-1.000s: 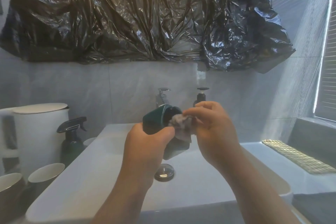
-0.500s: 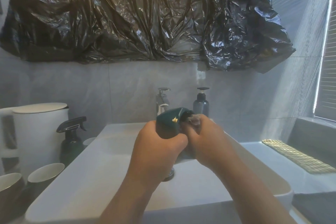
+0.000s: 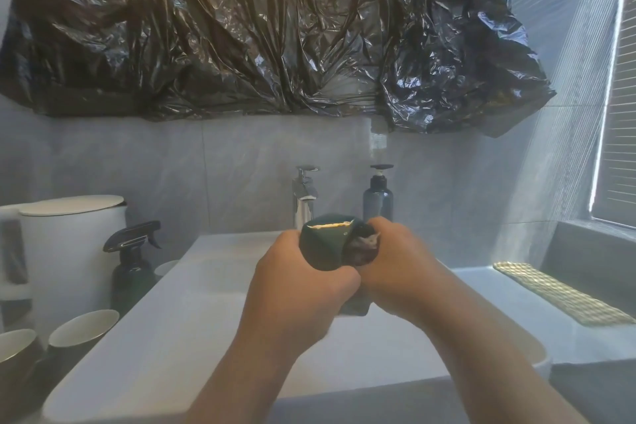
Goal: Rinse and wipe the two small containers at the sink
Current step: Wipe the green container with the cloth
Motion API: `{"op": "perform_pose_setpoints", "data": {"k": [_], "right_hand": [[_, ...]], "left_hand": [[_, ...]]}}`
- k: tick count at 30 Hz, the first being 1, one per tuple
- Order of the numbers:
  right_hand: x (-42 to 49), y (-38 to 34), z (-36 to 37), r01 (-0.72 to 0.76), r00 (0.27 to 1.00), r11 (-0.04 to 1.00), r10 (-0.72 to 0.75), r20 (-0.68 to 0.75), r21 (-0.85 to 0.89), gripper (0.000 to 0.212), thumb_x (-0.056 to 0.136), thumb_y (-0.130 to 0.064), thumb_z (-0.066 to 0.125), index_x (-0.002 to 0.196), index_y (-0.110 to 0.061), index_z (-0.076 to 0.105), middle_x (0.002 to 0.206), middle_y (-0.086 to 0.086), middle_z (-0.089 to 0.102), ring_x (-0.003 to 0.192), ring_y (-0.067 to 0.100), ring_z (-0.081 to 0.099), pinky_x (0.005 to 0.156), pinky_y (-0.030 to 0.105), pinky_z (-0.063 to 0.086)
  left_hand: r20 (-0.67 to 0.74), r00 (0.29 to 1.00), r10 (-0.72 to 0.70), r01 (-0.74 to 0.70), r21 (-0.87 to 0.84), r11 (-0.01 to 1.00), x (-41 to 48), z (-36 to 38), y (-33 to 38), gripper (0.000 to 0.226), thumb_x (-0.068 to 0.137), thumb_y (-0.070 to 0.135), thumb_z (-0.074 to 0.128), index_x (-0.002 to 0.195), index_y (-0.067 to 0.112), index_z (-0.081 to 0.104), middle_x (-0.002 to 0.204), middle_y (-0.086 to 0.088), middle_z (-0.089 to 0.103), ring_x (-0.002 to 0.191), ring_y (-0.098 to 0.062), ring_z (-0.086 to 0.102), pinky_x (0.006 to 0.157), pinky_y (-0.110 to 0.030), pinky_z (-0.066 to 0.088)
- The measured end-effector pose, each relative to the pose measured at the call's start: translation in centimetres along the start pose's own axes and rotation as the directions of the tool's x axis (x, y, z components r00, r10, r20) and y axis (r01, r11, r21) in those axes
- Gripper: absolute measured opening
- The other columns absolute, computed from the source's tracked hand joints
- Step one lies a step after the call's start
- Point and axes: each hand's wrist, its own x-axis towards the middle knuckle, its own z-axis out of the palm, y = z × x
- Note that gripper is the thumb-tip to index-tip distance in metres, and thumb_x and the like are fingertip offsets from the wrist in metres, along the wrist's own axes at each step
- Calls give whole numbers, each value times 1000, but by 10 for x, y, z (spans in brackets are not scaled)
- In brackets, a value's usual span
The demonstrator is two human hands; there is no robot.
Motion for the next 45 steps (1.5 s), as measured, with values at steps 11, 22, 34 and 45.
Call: {"op": "perform_pose_setpoints", "data": {"k": [11, 22, 34, 45], "right_hand": [[7, 7, 13, 85, 962, 996, -71, -265, 41, 21, 77, -18, 69, 94, -23, 58, 84, -12, 59, 82, 16, 61, 63, 16, 42], [8, 8, 12, 11, 991, 991, 7, -135, 137, 17, 80, -15, 67, 93, -16, 56, 68, -11, 58, 53, -1, 54, 44, 10, 39], [-10, -13, 4, 138, 986, 984, -125, -106, 116, 37, 83, -9, 70, 100, -33, 48, 77, -19, 56, 60, -12, 54, 55, 5, 42], [0, -4, 10, 30, 987, 964, 13, -158, 266, 17, 81, -10, 68, 86, -23, 57, 68, -8, 67, 57, -1, 63, 44, 9, 41]], "left_hand": [[54, 998, 44, -44, 2, 999, -3, 7, -3, 31, 47, 30, 61, 77, 25, 60, 59, 16, 60, 51, -1, 53, 50, -16, 40], [92, 996, -5, 17, -130, 991, -7, 8, 3, 49, 55, 36, 79, 99, 30, 59, 83, 9, 72, 76, -8, 70, 66, -29, 59], [105, 994, 37, -30, -71, 997, -1, -5, 4, 32, 46, 25, 61, 78, 20, 65, 59, 12, 64, 54, -9, 56, 56, -30, 48], [157, 987, 28, 14, -254, 967, -2, -2, 4, 37, 56, 26, 73, 92, 17, 69, 78, -7, 72, 71, -23, 71, 64, -40, 61]]}}
